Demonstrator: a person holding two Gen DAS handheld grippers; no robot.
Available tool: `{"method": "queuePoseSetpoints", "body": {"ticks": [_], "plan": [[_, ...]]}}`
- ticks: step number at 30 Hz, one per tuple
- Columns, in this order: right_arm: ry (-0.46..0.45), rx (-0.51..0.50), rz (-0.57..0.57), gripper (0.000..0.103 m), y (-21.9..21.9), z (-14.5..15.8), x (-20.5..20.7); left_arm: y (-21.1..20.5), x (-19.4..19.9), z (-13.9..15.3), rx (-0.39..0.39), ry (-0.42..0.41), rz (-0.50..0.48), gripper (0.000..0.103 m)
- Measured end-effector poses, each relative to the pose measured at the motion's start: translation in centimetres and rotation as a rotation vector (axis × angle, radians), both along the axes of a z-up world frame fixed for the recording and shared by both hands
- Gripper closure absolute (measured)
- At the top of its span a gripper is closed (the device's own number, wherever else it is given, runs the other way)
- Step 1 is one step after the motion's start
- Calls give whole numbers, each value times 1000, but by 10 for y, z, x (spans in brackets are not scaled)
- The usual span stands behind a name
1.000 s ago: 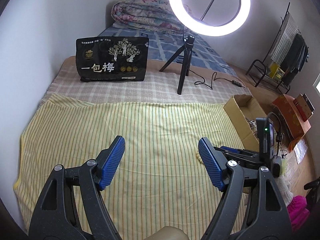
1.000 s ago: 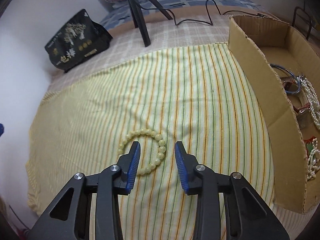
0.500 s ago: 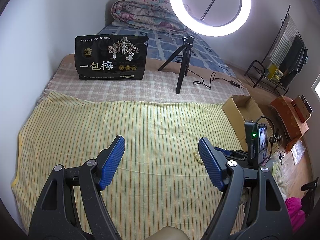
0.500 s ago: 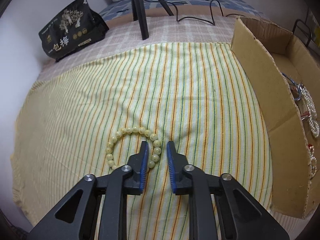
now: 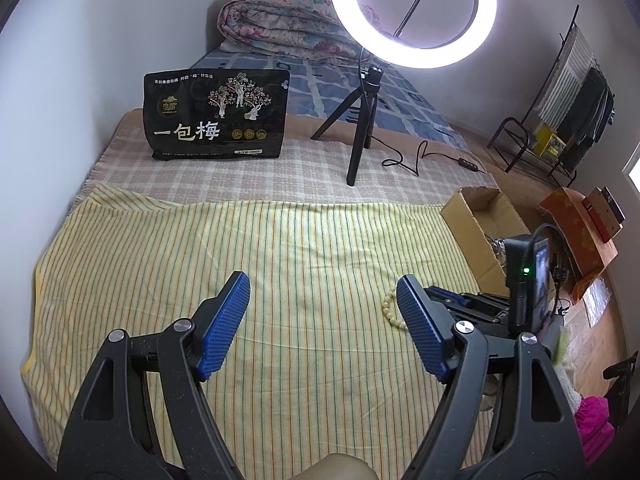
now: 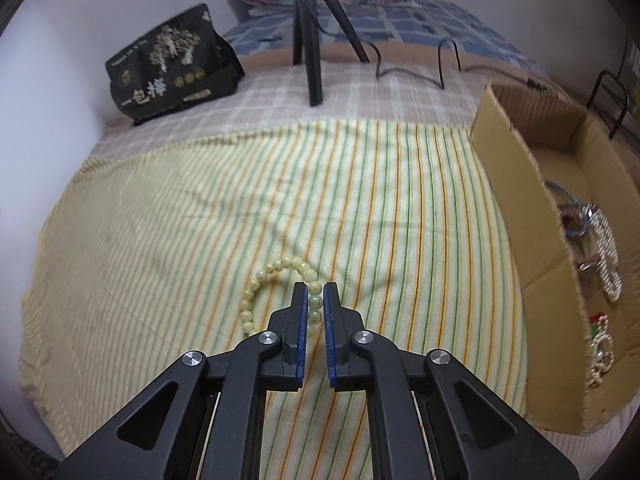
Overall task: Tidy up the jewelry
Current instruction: 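Close right tool on the bead bracelet and lift it, then carry the bracelet over the box and open right tool to drop it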
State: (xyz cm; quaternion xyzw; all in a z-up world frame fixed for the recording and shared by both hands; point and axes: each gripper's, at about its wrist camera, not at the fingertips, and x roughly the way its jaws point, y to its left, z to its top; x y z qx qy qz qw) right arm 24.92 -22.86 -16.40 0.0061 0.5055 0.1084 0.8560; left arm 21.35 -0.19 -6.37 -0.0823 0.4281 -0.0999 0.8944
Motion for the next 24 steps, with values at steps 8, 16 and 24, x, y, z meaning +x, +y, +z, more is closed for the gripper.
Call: {"method": "queuePoseSetpoints", "body": {"ticks": [8,16,24], "plan": [[-80,-22,40,97,6,25,-11,-6,0,1,-2,-2,-3,25],[-137,-39,51,97,0,44,-18,-21,0,1,0,-3,-26,25],[-201,-47,29,97,-23,70,-24,-36,1,-2,-1,3,-47,25]]}}
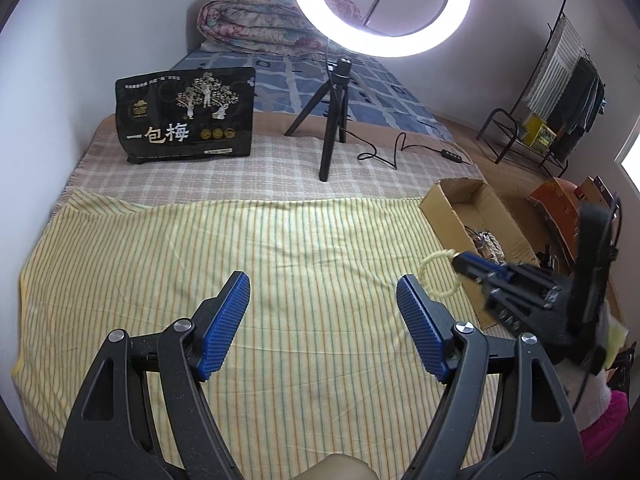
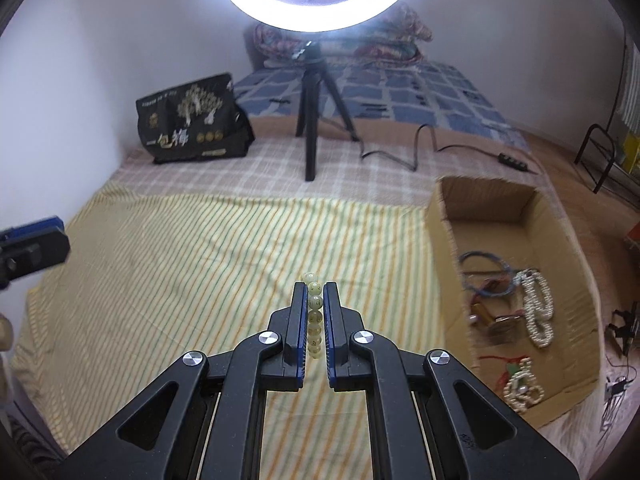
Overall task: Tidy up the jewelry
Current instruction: 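Carry the bracelet over the box and open right tool to drop it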
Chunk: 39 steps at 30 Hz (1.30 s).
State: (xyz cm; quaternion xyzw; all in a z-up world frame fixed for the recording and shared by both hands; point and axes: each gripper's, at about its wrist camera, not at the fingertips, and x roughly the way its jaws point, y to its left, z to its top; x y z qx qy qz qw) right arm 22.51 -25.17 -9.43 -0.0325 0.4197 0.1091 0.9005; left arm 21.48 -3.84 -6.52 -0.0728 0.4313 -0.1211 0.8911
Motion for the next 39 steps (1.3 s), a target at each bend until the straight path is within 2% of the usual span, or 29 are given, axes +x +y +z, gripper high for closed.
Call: {"method": "queuePoseSetpoints", "body": {"ticks": [10,17,24,39], "plan": [[-76,39,-94,97,-53,29,6,-38,-1,-9,22,12,-71,25],[-110,42,-164,97,-91,39,20,-66,-2,-22,46,31,-130,25],[-110,17,-232,97,-124,29,41,-89,-3,-37,57,50,-169,25],[-99,12,-326,97,-164,7,78,-134,-16,-45,96,-6,-263,25]]}}
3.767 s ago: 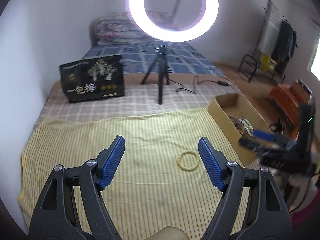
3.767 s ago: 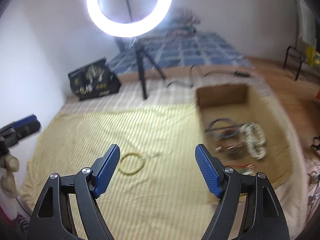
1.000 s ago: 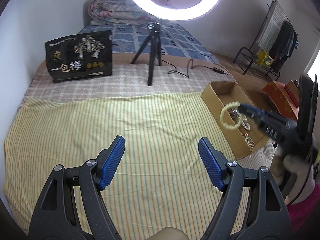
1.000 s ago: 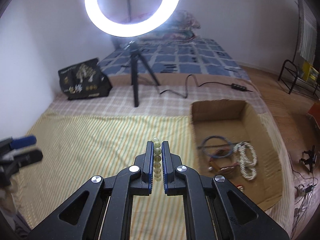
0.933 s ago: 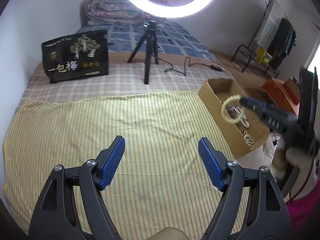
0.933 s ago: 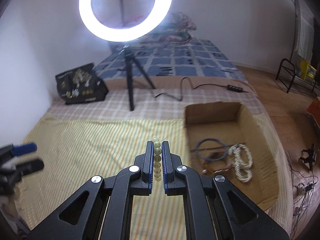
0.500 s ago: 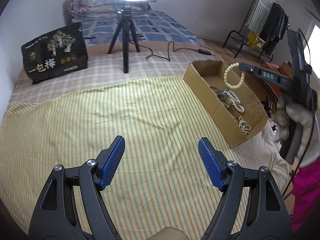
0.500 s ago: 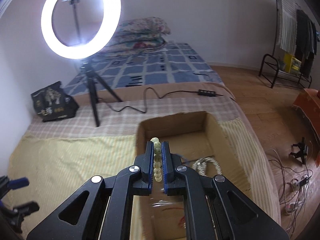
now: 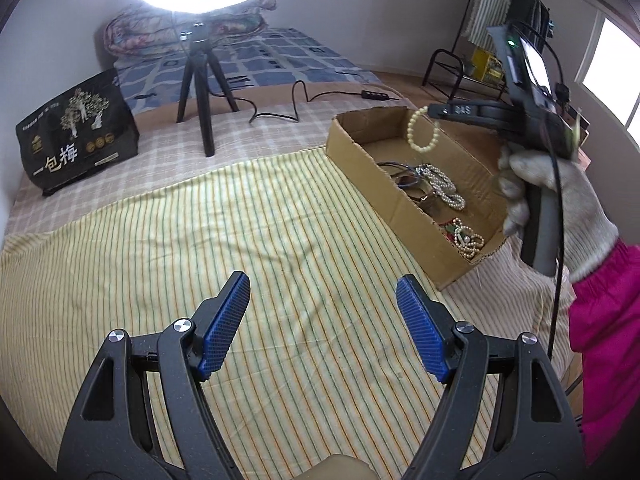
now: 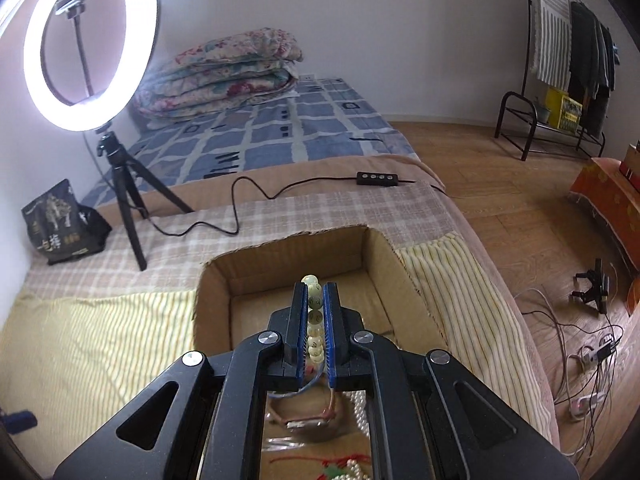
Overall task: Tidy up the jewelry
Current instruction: 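Carry the bracelet over the box and open right tool to drop it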
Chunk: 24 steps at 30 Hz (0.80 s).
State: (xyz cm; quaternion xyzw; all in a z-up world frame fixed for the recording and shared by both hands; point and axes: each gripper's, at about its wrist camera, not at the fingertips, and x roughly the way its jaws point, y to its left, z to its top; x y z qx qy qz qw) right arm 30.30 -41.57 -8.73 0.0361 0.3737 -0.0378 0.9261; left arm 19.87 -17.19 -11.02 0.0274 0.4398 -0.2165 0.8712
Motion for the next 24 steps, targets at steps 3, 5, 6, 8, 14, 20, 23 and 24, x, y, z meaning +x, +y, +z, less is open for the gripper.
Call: {"method": "queuePoseSetpoints", "body": {"ticks": [3,5,6,8,14,20,23,24], "plan": [[2,8,-8,97,-4,-4,5,-3,2,-3,3,5,-10,25],[5,11,-12,97,-5,-7,9,-5,2,-4,1,7,-13,25],[7,13,-13,97,-6,-8,10,-5,3,-4,1,7,-14,25],[8,13,-12,97,-6,-9,12,-5,4,-5,-1,6,-14,25],[15,7,0,97,-3,-13,17,-5,6,-6,-7,9,-14,25],[27,-9,-5,88,1,-17,19,-5,6,-5,-8,6,-17,25],[21,-11,-5,69,2,-16,18,-4,5,-4,-8,3,-18,25],[19,-10,-5,57,2,-15,18,-4,5,-3,-8,2,-18,25]]}}
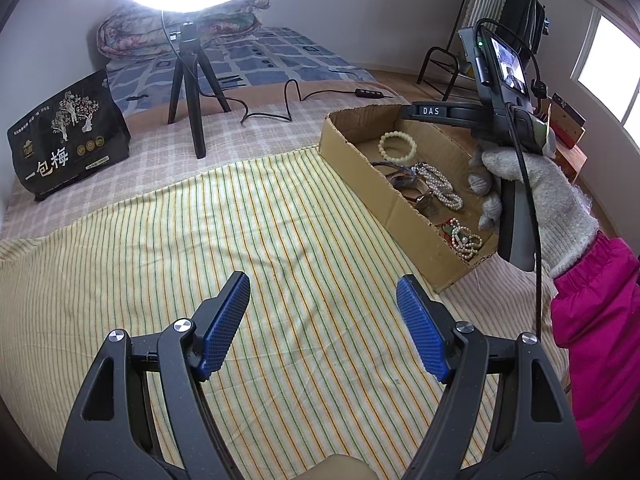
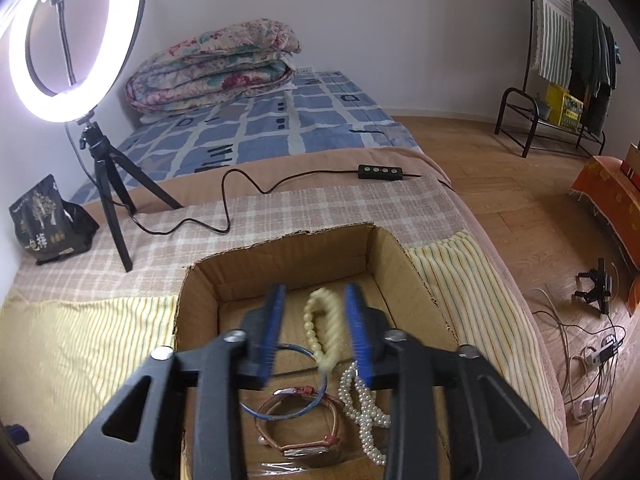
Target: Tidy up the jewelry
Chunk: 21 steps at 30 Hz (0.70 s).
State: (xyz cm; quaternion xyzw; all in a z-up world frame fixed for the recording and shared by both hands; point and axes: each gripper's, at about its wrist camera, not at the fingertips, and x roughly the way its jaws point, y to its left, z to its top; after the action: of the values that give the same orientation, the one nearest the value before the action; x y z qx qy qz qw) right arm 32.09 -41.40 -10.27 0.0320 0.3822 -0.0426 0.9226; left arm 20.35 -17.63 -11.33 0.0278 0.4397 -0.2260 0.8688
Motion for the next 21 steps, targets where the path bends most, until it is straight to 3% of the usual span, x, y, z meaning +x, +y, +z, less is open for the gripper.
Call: {"method": "queuePoseSetpoints", "body": {"ticks": [1,3,21], "plan": [[-2,-1,-4,42,0,1,0,0,0,1,0,-1,0,25],[-14,-3,-11,27,0,3,-2,0,-1,2,0,-3,-1,25],[-19,-77,-13,25,11,34,-27,-3,-26,33,-17,-58,-12,25]]}}
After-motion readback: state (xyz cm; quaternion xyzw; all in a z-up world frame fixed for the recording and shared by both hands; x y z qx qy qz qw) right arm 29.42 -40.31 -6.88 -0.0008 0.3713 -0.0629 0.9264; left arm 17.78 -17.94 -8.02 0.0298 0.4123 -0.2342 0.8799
